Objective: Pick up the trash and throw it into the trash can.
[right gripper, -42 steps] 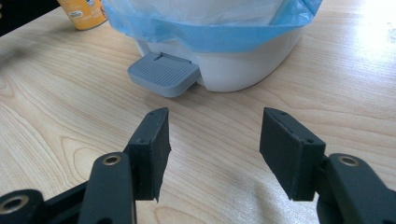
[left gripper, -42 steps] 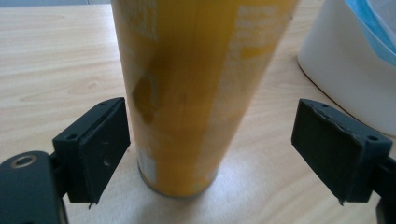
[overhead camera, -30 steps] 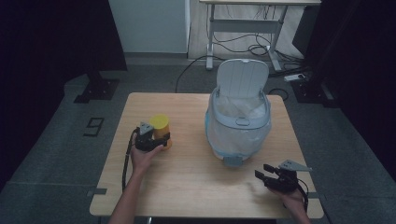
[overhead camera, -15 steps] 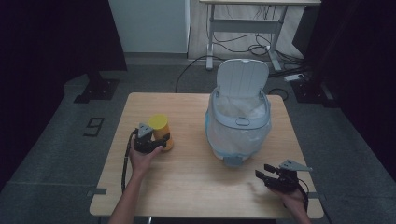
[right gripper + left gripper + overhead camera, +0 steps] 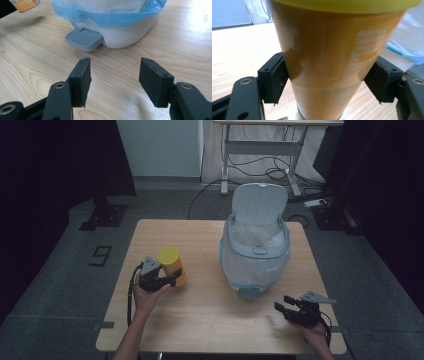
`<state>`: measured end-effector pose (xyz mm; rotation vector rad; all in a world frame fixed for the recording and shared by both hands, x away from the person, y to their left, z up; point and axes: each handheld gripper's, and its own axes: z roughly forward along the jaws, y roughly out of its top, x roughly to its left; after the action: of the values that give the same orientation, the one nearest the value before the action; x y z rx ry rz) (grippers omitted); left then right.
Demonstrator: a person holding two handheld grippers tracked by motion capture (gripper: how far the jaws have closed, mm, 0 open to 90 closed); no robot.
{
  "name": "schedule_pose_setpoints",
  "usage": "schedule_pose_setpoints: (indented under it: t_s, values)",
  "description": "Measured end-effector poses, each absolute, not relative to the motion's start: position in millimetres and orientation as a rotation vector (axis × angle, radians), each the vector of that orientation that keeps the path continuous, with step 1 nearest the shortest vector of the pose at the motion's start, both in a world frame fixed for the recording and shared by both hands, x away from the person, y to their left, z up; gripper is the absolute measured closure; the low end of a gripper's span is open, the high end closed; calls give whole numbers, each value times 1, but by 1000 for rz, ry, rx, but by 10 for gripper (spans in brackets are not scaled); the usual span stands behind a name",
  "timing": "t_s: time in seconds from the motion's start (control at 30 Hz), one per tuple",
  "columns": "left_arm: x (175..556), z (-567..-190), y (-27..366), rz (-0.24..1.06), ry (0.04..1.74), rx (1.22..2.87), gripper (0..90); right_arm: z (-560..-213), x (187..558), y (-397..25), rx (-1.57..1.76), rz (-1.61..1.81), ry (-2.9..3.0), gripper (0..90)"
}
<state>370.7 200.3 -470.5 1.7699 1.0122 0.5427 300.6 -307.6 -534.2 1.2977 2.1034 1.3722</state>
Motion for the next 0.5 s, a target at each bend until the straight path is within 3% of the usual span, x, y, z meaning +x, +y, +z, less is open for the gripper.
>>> schedule_pose_setpoints:
  t_s: [0.5]
  values:
    - [356, -445, 194, 518, 932, 1758, 244, -534, 301, -308, 1304, 1370, 2103, 424]
